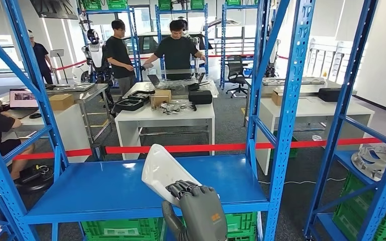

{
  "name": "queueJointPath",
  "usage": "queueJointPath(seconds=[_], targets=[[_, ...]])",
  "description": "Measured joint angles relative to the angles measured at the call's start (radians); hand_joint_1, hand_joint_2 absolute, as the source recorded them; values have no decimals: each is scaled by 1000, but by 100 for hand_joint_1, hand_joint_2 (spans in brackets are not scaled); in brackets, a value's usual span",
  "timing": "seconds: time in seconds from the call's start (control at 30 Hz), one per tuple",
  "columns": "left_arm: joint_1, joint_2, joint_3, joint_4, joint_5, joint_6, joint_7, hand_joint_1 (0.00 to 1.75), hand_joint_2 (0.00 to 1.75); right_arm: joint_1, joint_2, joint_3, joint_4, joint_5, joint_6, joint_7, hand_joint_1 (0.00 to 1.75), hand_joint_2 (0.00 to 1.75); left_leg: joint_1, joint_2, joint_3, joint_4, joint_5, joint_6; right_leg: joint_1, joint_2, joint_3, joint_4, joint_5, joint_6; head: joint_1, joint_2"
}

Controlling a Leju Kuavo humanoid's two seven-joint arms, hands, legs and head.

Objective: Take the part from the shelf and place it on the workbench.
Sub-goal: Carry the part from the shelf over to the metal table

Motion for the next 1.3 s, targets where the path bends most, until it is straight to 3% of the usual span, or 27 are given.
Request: queueJointPath(seconds=[0.03, 0.07, 0.1, 0.13, 0.2, 0.27, 0.33, 0.37, 0.43, 0.5, 0.53, 0.57, 0.63, 0.7, 0.73, 0.77, 0.83, 0.87, 0.9, 0.97, 1.0, 1.03, 1.1, 1.13, 1.17, 1.23, 1.3], targets=[[0, 0, 1, 0, -3, 0, -2, 0, 175, -1, 2, 0, 3, 1, 5, 5, 175, 175, 1, 0, 3, 36, -2, -3, 0, -1, -16, 1, 12, 2, 0, 0], [-1, 0, 1, 0, -6, 1, -4, 0, 175, -1, 4, 0, 6, 2, 8, 9, 175, 175, 2, 0, 20, 45, 15, -4, 0, -3, -32, 2, 25, 4, -1, 0], [-2, 0, 2, 0, -9, 1, -5, 0, 175, -1, 4, 0, 8, 2, 9, 11, 175, 175, 2, 0, 55, 16, 41, -3, -1, -4, -48, 4, 37, 7, -1, 0], [-3, 0, 2, -1, -11, 1, -6, 0, 175, -3, 6, 0, 10, 2, 10, 12, 175, 175, 3, 0, 106, -42, 57, -2, -1, -4, -61, 6, 47, 10, -2, 0], [-7, -2, 2, -2, -13, 1, -8, 0, 175, -8, 13, 1, 11, 2, 13, 11, 175, 175, -1, -3, 211, -184, 47, 9, 0, -4, -79, 8, 68, 21, -2, 0], [-9, -5, 3, -2, -9, 1, -12, 0, 175, -15, 19, 3, 13, -1, 15, 3, 175, 175, -8, -6, 245, -252, 29, 28, -1, -5, -85, 2, 90, 34, -1, 0], [-6, -9, 6, -1, -3, 2, -16, 0, 175, -19, 22, 7, 17, -7, 16, -3, 175, 175, -9, -4, 229, -256, 46, 49, -4, -4, -91, -2, 98, 47, 0, 0], [-4, -10, 8, 0, -1, 2, -17, 0, 175, -20, 23, 9, 19, -9, 17, -3, 175, 175, -8, -2, 221, -257, 57, 59, -5, -3, -99, 9, 81, 52, 0, 0], [-3, -12, 15, 0, 1, 2, -19, 0, 175, -23, 23, 12, 23, -12, 17, -5, 175, 175, -7, 3, 196, -259, 83, 74, -6, 0, -129, 95, -15, 57, 2, 0], [-1, -12, 19, 0, 4, 2, -25, 0, 175, -25, 23, 16, 27, -16, 17, -5, 175, 175, -9, 3, 162, -257, 110, 79, -5, 1, -158, 226, -103, 59, 5, 0], [1, -12, 20, 0, 6, 2, -31, 0, 175, -26, 23, 19, 30, -21, 17, -5, 175, 175, -10, 3, 144, -255, 123, 79, -4, 2, -159, 272, -113, 58, 5, 0], [4, -12, 22, 0, 10, 2, -38, 0, 175, -26, 23, 21, 33, -27, 17, -6, 175, 175, -11, 3, 126, -252, 135, 78, -3, 2, -144, 288, -99, 57, 6, 0], [10, -13, 28, 0, 17, 4, -55, 0, 175, -31, 25, 26, 40, -39, 14, -4, 175, 175, -11, 4, 93, -242, 155, 74, 1, 2, -63, 222, -51, 48, 7, 0], [14, -16, 36, 0, 21, 9, -69, 0, 175, -40, 28, 28, 43, -49, 5, 3, 175, 175, -13, 3, 69, -231, 170, 67, 8, 1, 45, 79, -60, 37, 8, 0], [15, -17, 39, 0, 19, 11, -71, 0, 175, -43, 28, 28, 45, -52, -4, 11, 175, 175, -12, 3, 63, -228, 178, 61, 11, 2, 77, 28, -75, 32, 8, 0], [15, -17, 40, 0, 16, 11, -68, 0, 175, -44, 26, 28, 47, -53, -15, 20, 175, 175, -11, 3, 61, -228, 187, 55, 14, 1, 90, -2, -87, 28, 7, 0], [13, -14, 42, 0, 7, 4, -50, 0, 175, -40, 14, 20, 52, -52, -38, 36, 175, 175, -8, 2, 58, -235, 201, 41, 13, 0, 79, -13, -70, 20, 7, 0], [11, -12, 43, 0, 6, -2, -41, 0, 175, -36, 7, 14, 53, -51, -45, 40, 175, 175, -7, 0, 52, -230, 189, 35, 11, -1, 73, -18, -57, 13, 6, 0], [9, -10, 43, 0, 5, -7, -34, 0, 175, -32, 2, 7, 53, -49, -51, 41, 175, 175, -7, -1, 43, -209, 159, 29, 8, -2, 63, -23, -41, 7, 6, 0], [3, -5, 43, -1, 5, -12, -28, 0, 175, -22, -6, -3, 53, -46, -55, 41, 175, 175, -2, -2, 20, -112, 59, 18, 4, -1, 39, -27, -13, 1, 2, 0], [0, -3, 44, -1, 5, -13, -26, 0, 175, -17, -10, -5, 53, -44, -55, 41, 175, 175, 1, -2, 12, -51, 21, 12, 4, -1, 25, -25, 0, 1, 1, 0], [-3, -1, 44, -1, 5, -14, -26, 0, 175, -12, -13, -6, 53, -41, -54, 42, 175, 175, 3, -2, 10, -1, 5, 8, 4, -1, 9, -23, 12, 3, 0, 0], [-7, 2, 45, -2, 12, -14, -26, 0, 175, -2, -18, -10, 53, -33, -48, 47, 175, 175, 8, -2, 45, 14, 35, 1, 2, -1, -25, -16, 34, 9, -1, 0], [-9, 3, 48, -2, 28, -14, -28, 0, 175, 2, -20, -14, 53, -28, -43, 50, 175, 175, 11, -2, 89, -30, 59, -1, 0, -1, -40, -11, 44, 13, -2, 0], [-12, 4, 57, -3, 57, -16, -31, 0, 175, 6, -22, -19, 53, -23, -38, 52, 175, 175, 12, -2, 143, -98, 62, -2, 0, -1, -54, -6, 52, 19, -2, 0], [-18, 6, 98, -4, 153, -22, -44, 0, 175, 11, -24, -29, 53, -19, -33, 48, 175, 175, 9, -6, 223, -216, 44, 8, 0, -2, -70, 1, 69, 31, -1, 0], [-19, 8, 160, -5, 245, -26, -58, 0, 175, 13, -25, -34, 54, -20, -33, 35, 175, 175, 1, -10, 232, -247, 36, 27, -2, -1, -74, -3, 88, 44, 0, 0]])
